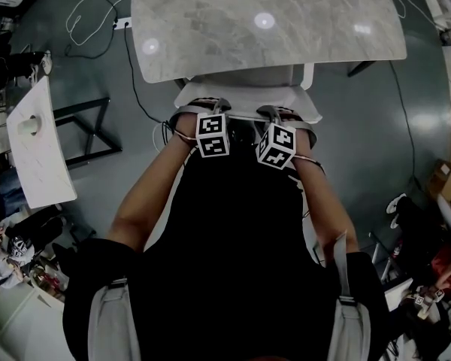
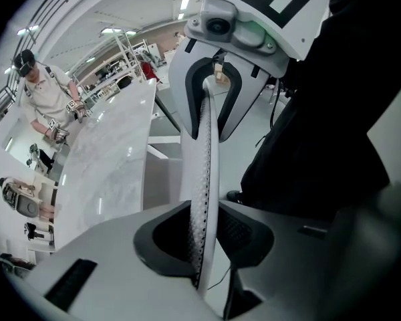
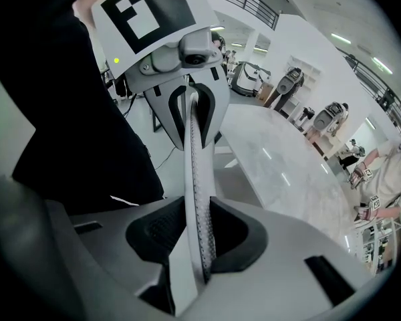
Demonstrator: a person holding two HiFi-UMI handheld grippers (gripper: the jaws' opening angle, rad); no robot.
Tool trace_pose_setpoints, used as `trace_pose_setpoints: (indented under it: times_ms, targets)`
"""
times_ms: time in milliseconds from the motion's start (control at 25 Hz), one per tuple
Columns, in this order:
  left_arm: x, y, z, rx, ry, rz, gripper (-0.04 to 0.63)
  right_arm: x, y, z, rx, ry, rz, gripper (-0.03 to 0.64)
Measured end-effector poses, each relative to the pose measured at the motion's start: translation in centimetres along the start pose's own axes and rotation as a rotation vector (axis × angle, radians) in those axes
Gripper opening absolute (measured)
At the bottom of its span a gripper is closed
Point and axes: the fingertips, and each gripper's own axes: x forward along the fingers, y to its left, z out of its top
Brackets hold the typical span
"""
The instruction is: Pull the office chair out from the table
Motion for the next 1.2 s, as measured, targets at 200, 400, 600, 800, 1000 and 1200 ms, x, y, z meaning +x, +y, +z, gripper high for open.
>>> trace_pose_setpoints:
  times_ms: [200,400,600,800,1000,1200]
  targets:
    - [0.0,-1.2,0.6,-0.003,-0.013,0.003,0.097,-0.5,0.8,-0.5,-0.014,0.003,0.000,0.110]
    - [0.0,-2.3,1.3,-0.010,-0.024,0.013,0.091,-0.9,1.5,-1.3,-0.030,0.013,-0.003,0.110]
    - [-0.2,-4.0,1.5,-0.009,-0.034,0.000,0.089,-1.3,3.1,-1.7,-0.023,0.029,0.008,0.110]
    - [-0.7,-5.9,0.7,0.016,-0.032,0.006,0.091,-1.4,5.4,-1.0,0.002,0.031,-0.006,0.110]
    - [-1.2,-8.0,-0.4,0.038,-0.021,0.002,0.091,-1.4,7.8,-0.3,0.025,0.035,-0.025,0.110]
    - [-1.7,-10.5,-1.3,0.055,-0.025,-0.002,0.091,-1.5,10.6,0.3,0.035,0.031,-0.047,0.110]
